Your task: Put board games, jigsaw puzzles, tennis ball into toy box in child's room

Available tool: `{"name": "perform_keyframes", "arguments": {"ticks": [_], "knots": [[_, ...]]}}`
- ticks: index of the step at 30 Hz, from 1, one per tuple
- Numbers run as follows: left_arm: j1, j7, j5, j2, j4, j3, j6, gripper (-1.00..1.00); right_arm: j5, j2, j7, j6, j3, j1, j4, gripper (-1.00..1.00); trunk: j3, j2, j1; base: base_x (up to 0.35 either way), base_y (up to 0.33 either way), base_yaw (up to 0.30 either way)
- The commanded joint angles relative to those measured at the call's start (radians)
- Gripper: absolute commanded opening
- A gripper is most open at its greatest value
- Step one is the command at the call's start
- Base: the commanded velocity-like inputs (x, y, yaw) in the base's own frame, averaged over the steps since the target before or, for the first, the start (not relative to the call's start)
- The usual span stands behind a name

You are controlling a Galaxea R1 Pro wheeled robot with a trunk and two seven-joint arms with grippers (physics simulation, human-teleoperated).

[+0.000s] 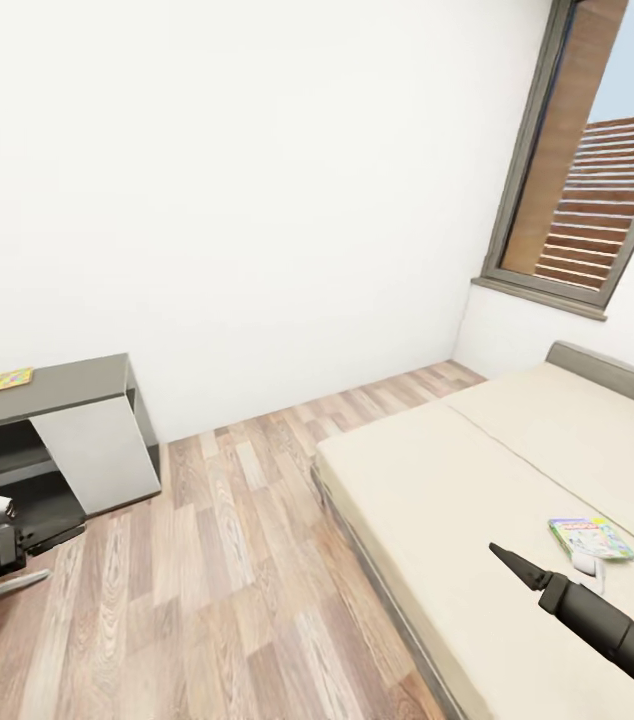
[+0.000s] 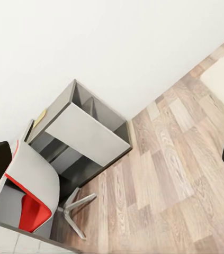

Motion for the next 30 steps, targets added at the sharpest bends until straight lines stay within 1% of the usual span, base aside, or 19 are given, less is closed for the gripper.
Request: {"name": "perform_keyframes", "arguments": {"ticks": [1,5,14,26,30], "knots": [[-0.001,-0.005,-0.002,0.0,0.0,0.0,0.011,1.0,-0.004,0.0,0.001,0.006,-0.001,-0.001,0.0,1.0,-0.003,-0.002,0.0,-0.043,-0.018,0.153],[-0.001,-0.005,-0.001,0.0,0.0,0.0,0.011,1.0,-0.004,0.0,0.001,0.005,-0.001,-0.001,0.0,1.0,-0.004,-0.002,0.0,-0.025,-0.01,0.09],[-0.001,-0.005,-0.001,-0.001,0.0,0.0,0.01,1.0,-0.004,0.001,0.0,0.004,0.001,-0.001,0.001,1.0,-0.005,-0.002,0.0,-0.041,-0.004,0.018],[-0.001,-0.005,-0.001,-0.001,0.0,0.001,0.011,1.0,-0.005,0.001,0.0,0.006,0.0,-0.001,0.0,1.0,-0.005,-0.002,0.0,-0.178,-0.099,0.001],[-0.001,-0.005,-0.002,-0.001,0.0,0.002,0.011,1.0,-0.005,0.001,0.0,0.006,0.0,-0.001,-0.001,1.0,-0.005,-0.002,0.0,-0.104,-0.113,0.006]]}}
